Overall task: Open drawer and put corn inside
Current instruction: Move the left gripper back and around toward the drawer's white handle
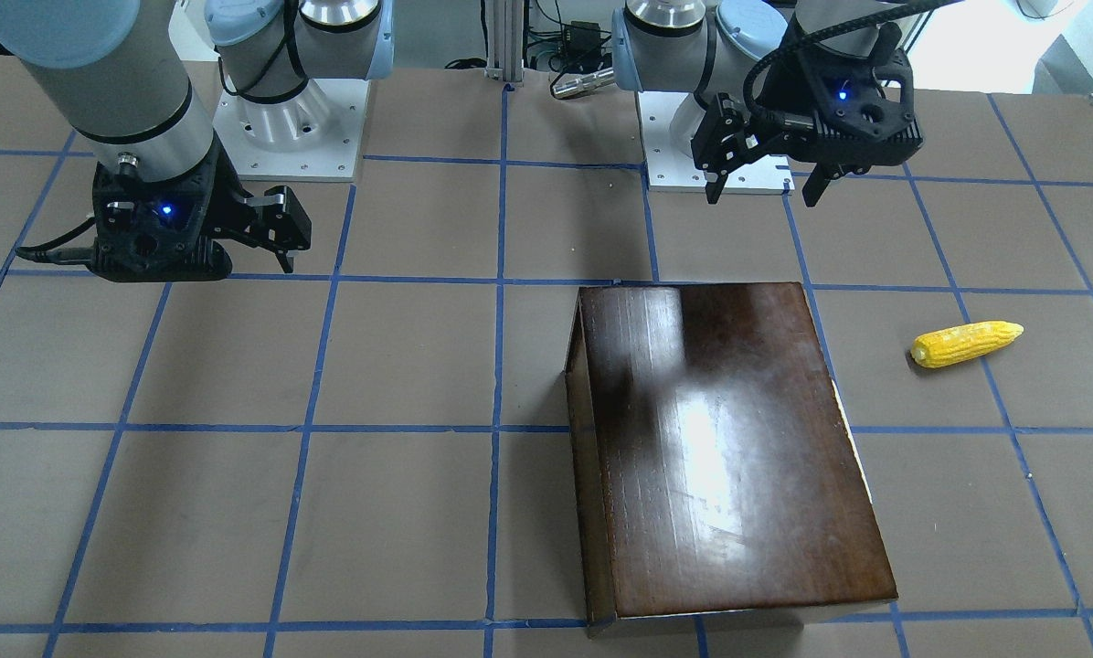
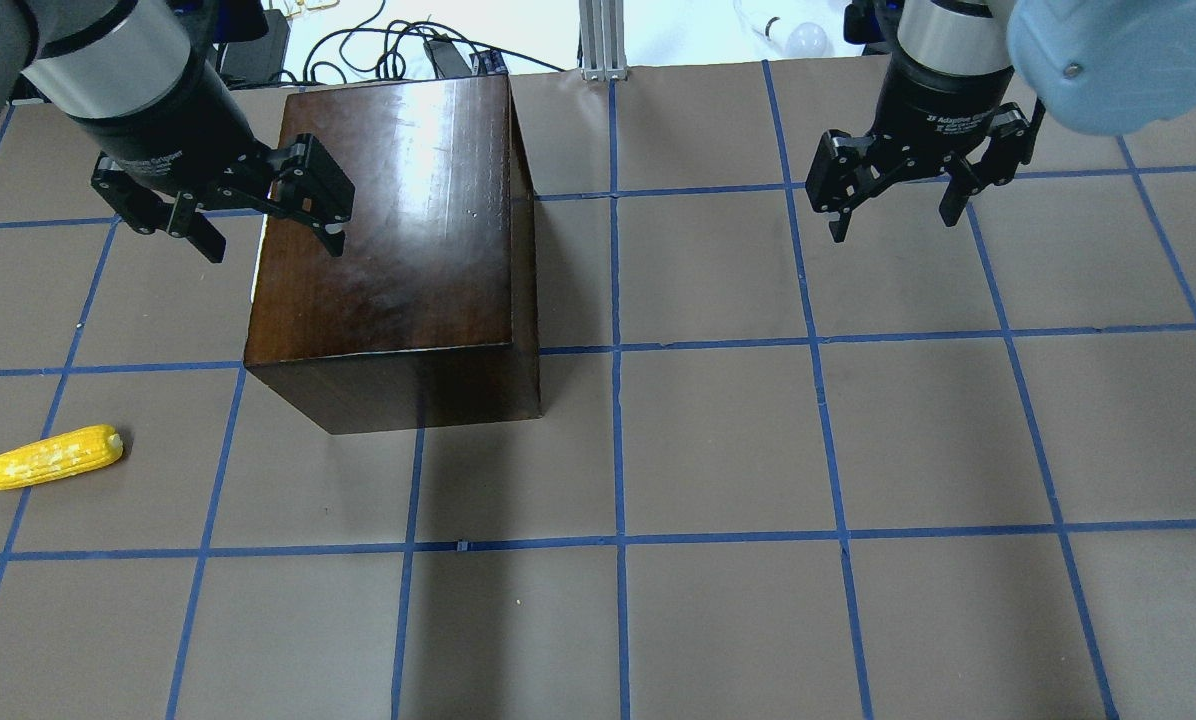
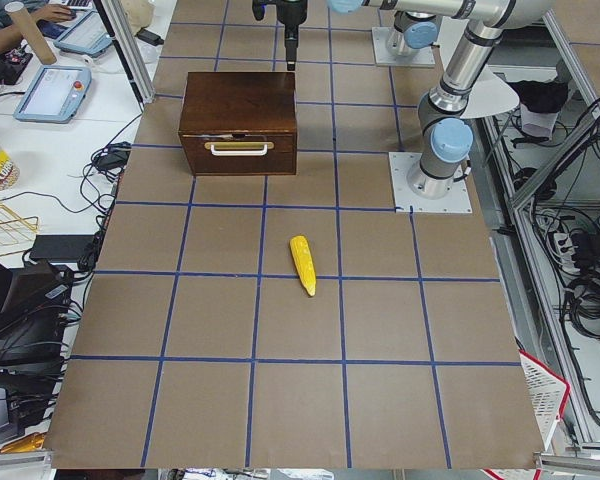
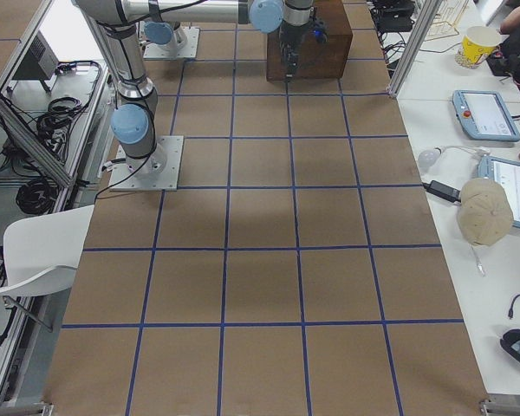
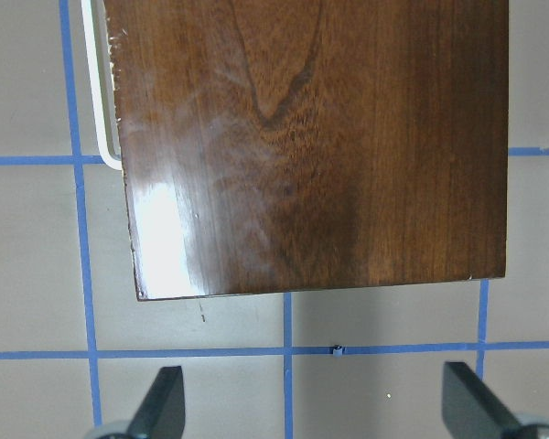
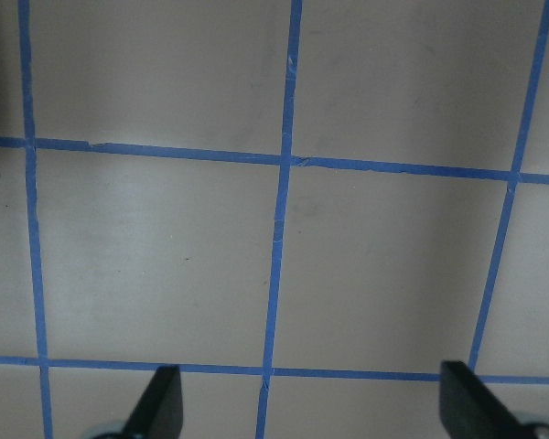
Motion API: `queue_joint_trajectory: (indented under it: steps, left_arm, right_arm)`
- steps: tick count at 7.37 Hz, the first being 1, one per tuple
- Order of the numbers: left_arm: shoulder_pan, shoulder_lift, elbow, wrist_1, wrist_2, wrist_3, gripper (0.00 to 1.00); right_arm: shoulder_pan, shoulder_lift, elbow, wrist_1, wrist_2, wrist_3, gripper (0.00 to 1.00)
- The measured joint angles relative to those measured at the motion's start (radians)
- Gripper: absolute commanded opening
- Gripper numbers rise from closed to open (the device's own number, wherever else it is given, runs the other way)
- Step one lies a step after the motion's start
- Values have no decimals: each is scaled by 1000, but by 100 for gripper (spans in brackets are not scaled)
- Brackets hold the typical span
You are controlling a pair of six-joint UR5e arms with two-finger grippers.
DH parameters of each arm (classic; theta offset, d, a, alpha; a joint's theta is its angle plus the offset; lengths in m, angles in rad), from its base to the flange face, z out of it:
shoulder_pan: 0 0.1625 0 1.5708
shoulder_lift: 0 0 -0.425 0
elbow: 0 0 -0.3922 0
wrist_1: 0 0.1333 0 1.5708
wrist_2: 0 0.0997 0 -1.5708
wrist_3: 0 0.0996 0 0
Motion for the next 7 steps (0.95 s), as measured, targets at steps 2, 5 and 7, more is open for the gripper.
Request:
queue_joint_trajectory:
  steps: [2, 5, 7]
  left_arm:
    - [0, -3, -1, 7, -4, 2, 100]
    - [1, -11, -3, 18, -7, 6, 100]
    - [6, -19, 2, 23, -9, 4, 100]
  right_arm:
    - [0, 0, 0, 0, 0, 0, 100]
    - [0, 1, 0, 0, -1, 0, 100]
    - [1, 1, 0, 0, -1, 0, 100]
